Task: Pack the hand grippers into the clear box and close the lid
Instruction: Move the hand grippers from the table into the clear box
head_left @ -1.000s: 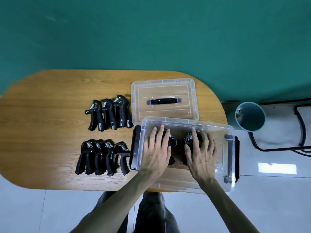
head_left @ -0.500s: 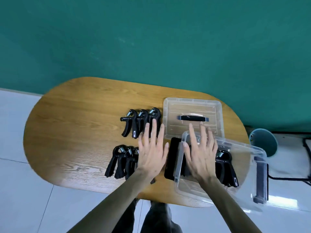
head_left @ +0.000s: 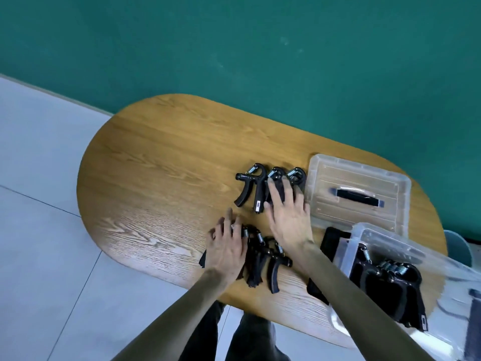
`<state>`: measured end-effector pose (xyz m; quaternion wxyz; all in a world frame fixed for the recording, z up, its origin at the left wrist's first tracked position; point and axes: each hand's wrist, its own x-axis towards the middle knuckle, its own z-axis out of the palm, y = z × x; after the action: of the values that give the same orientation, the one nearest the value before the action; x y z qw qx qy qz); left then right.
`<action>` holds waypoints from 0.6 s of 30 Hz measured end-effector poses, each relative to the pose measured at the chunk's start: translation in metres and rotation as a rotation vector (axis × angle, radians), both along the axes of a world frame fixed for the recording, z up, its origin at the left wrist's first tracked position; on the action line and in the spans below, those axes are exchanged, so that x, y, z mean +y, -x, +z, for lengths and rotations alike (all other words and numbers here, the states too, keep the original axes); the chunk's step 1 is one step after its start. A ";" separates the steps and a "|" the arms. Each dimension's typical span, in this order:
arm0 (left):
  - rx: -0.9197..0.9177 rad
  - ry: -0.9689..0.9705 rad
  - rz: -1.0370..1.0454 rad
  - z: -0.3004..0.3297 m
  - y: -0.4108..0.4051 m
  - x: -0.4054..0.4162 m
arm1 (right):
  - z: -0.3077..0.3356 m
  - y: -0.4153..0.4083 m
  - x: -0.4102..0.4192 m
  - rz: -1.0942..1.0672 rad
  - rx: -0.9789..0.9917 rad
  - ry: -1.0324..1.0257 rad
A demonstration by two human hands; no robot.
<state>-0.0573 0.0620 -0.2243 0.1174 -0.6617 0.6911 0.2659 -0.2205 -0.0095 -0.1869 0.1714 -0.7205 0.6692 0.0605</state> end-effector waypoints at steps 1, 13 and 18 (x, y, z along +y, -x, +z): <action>0.000 -0.025 0.007 -0.008 -0.004 0.003 | -0.009 -0.007 -0.006 0.004 0.009 -0.033; 0.129 -0.040 0.054 -0.072 -0.020 0.027 | -0.101 -0.065 -0.050 0.051 0.107 0.031; 0.146 0.020 0.061 -0.079 -0.023 0.029 | -0.121 -0.075 -0.055 -0.009 0.144 0.012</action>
<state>-0.0347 0.0908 -0.3028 0.0522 -0.6625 0.6799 0.3100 -0.1459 -0.0642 -0.3079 0.1187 -0.7124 0.6833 0.1075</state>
